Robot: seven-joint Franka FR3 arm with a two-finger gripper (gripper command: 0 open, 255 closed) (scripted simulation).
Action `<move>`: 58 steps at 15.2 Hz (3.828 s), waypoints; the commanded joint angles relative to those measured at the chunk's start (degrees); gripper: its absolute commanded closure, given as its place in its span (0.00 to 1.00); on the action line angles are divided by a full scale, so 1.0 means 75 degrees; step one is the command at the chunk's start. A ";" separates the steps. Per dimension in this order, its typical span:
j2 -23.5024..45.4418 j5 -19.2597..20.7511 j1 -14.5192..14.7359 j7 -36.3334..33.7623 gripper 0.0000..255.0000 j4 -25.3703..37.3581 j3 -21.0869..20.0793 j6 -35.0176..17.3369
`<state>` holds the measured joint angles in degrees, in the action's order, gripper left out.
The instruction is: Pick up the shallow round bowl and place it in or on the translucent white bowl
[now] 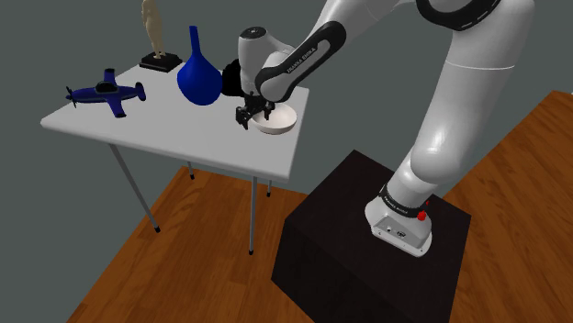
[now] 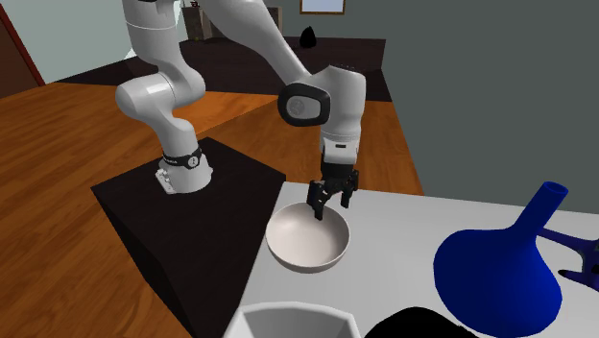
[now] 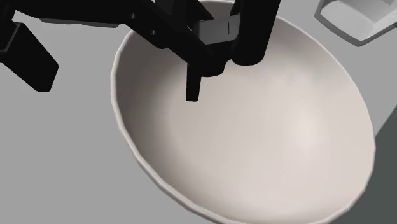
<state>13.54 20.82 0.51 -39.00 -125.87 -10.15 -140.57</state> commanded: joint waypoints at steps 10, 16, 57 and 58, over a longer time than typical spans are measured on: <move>0.0002 0.0002 -0.0001 0.0001 1.00 -0.0001 0.0001 -0.0004; -0.0223 -0.0150 -0.0027 0.0143 1.00 0.0043 -0.0049 0.0245; -0.1512 -0.1204 -0.0378 0.1986 1.00 0.2476 0.0087 0.3694; -0.1380 -0.1198 -0.0454 0.2140 1.00 0.2657 0.0159 0.3717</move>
<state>2.09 11.74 -2.32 -24.22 -107.61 -9.52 -113.05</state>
